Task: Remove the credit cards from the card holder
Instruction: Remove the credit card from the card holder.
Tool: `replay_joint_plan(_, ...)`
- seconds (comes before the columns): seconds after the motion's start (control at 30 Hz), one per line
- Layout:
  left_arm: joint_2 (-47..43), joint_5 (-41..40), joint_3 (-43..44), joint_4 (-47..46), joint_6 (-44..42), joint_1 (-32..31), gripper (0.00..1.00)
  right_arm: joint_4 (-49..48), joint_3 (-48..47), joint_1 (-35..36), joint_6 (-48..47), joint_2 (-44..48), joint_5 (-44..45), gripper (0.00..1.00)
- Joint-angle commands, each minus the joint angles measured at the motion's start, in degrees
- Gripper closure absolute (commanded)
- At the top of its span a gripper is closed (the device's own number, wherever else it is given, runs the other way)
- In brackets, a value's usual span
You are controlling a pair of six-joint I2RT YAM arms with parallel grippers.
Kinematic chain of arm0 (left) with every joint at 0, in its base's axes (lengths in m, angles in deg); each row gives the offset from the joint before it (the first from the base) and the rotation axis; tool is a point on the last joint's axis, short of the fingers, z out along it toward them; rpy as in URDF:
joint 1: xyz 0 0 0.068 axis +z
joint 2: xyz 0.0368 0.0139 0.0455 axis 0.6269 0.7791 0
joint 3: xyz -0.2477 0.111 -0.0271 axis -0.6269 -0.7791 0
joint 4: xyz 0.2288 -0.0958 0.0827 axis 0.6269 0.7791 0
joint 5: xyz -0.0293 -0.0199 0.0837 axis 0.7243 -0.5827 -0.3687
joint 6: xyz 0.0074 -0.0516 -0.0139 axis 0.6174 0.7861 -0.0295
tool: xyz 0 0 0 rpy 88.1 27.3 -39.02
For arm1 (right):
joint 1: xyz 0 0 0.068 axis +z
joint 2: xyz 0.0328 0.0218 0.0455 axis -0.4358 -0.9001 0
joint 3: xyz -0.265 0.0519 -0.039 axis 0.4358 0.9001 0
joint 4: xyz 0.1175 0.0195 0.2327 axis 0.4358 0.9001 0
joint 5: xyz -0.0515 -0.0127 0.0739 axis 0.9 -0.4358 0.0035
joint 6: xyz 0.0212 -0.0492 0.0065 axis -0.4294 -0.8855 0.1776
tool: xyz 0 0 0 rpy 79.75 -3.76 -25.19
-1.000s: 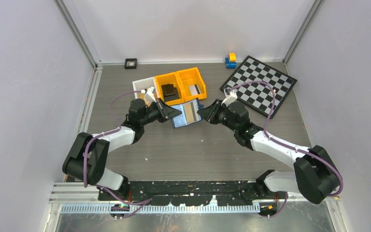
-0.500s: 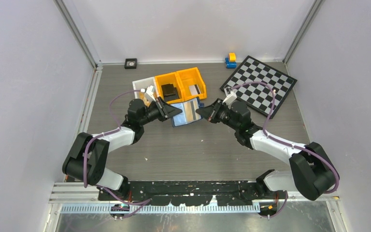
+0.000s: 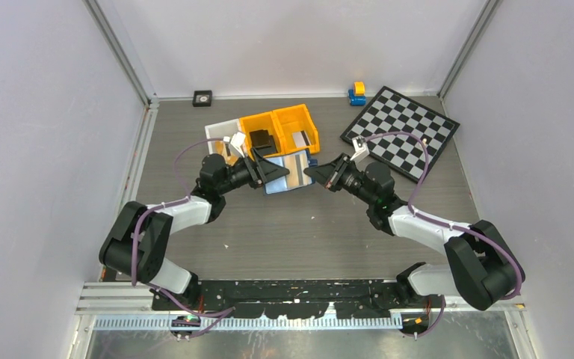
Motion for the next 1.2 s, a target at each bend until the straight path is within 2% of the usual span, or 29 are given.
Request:
replay_joint_plan(0.0,1.7,1.2,1.7,-2.4,-1.0,-1.4,0.37,-7.6,0.1,-0.2,1.7,1.1,-2.2,1.00)
replay_joint_plan(0.1,2.7,1.7,2.3,-2.2,-0.6,-1.5,0.47,-8.2,0.0,-0.2,1.7,0.6,-2.7,0.99)
replay_joint_plan(0.2,3.0,2.0,2.6,-2.2,-0.4,-1.5,0.71,-8.0,-0.1,-0.2,1.8,0.7,-2.6,0.98)
replay_joint_plan(0.27,2.6,1.9,2.5,-2.1,-0.5,-1.4,0.88,-7.7,0.2,-0.3,1.7,0.8,-1.9,0.89)
replay_joint_plan(0.33,1.7,1.6,2.3,-1.3,-0.9,-1.2,0.99,-7.5,0.7,-0.6,1.9,1.1,-1.0,0.80)
replay_joint_plan(0.43,0.5,1.1,1.7,-1.3,-0.9,-0.6,1.00,-8.5,1.6,-1.7,3.2,1.1,-0.8,0.68)
replay_joint_plan(0.53,0.1,1.3,1.2,-2.6,-0.3,-0.3,1.00,-10.2,1.9,-2.5,4.5,0.4,-1.7,0.65)
replay_joint_plan(0.67,0.9,2.0,0.8,-5.9,1.6,-0.3,1.00,-10.7,1.3,-2.7,5.0,-0.8,-2.5,0.74)
replay_joint_plan(0.8,2.8,3.1,0.6,-10.1,4.4,-0.3,1.00,-8.0,0.3,-2.8,4.2,-1.2,-2.5,0.90)
replay_joint_plan(0.87,3.6,3.6,0.8,-10.7,5.0,-0.3,1.00,-4.7,-0.8,-2.7,2.8,-0.9,-2.4,0.91)
replay_joint_plan(0.93,4.0,3.7,1.0,-10.7,5.2,-0.3,1.00,-2.6,-1.6,-2.7,1.9,-0.8,-2.3,0.90)
replay_joint_plan(1.07,3.6,3.8,1.1,-10.5,4.9,-0.2,1.00,-0.6,-2.0,-2.7,1.1,-0.3,-2.2,0.75)
replay_joint_plan(1.17,3.1,3.6,1.0,-9.7,4.6,-0.2,1.00,-1.3,-2.0,-2.7,1.3,-0.6,-2.7,0.74)
